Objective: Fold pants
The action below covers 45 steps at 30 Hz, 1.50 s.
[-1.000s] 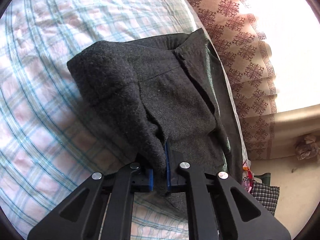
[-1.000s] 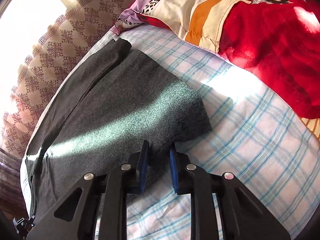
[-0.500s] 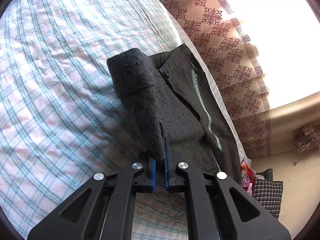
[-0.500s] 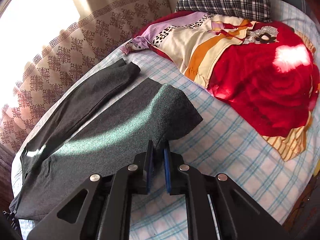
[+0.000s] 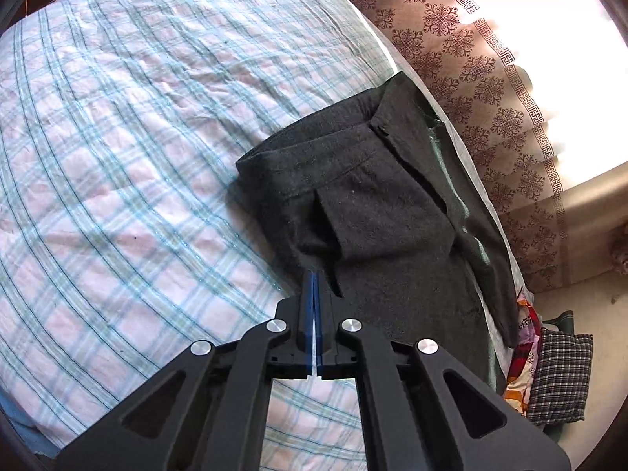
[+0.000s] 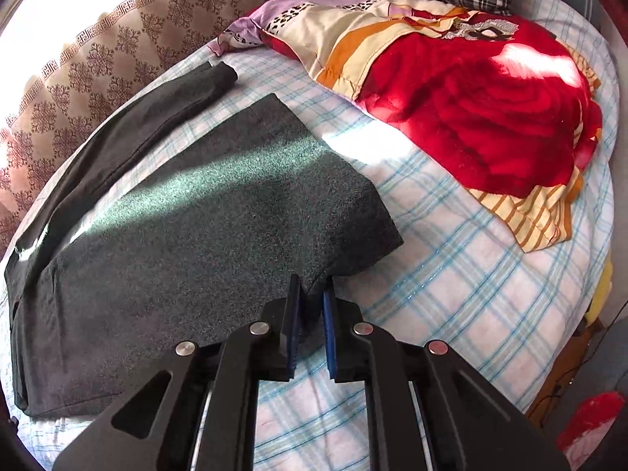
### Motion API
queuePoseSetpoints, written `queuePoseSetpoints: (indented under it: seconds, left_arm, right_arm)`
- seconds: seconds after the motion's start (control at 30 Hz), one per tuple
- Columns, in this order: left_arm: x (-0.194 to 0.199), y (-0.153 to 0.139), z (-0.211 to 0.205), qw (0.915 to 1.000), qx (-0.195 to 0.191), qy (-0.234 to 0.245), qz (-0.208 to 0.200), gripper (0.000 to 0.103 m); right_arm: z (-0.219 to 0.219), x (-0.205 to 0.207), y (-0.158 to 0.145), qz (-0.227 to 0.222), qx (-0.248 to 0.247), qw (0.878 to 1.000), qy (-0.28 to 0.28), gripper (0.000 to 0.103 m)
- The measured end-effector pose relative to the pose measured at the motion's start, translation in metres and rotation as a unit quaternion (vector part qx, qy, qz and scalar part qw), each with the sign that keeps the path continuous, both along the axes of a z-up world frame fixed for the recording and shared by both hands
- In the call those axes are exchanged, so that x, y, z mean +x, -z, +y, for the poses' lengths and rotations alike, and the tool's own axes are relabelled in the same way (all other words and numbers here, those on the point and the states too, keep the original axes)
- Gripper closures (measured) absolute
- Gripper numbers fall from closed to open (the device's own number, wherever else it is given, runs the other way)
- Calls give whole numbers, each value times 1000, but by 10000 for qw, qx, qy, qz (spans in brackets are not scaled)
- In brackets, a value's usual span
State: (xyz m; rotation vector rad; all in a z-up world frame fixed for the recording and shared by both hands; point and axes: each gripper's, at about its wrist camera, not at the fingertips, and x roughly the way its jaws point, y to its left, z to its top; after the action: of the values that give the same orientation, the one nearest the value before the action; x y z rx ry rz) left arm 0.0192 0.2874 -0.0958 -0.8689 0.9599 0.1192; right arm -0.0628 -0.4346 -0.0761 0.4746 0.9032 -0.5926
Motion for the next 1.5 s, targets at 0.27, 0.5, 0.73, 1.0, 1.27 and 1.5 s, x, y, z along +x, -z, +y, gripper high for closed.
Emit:
queuePoseSetpoints:
  seconds: [0.27, 0.5, 0.73, 1.0, 1.27, 1.5]
  left_arm:
    - [11, 27, -2, 9968, -722, -319, -159, 26]
    - [59, 50, -11, 9989, -262, -344, 197, 30]
    - [44, 38, 5, 9951, -542, -821, 82, 98]
    - [5, -31, -2, 9976, -50, -599, -347, 99]
    - [-58, -33, -6, 9988, 17, -485, -87, 99]
    - [-91, -12, -5, 9986, 151, -425, 290, 99]
  right_arm:
    - [-4, -4, 8, 20, 219, 9996, 155, 82]
    - [-6, -1, 16, -2, 349, 9993, 164, 78]
    - [-3, 2, 14, -5, 90, 9999, 106, 88]
    - [12, -10, -22, 6, -737, 9973, -20, 94]
    - [2, -54, -32, 210, -608, 9979, 3, 94]
    - [0, -62, -10, 662, -497, 9964, -182, 93]
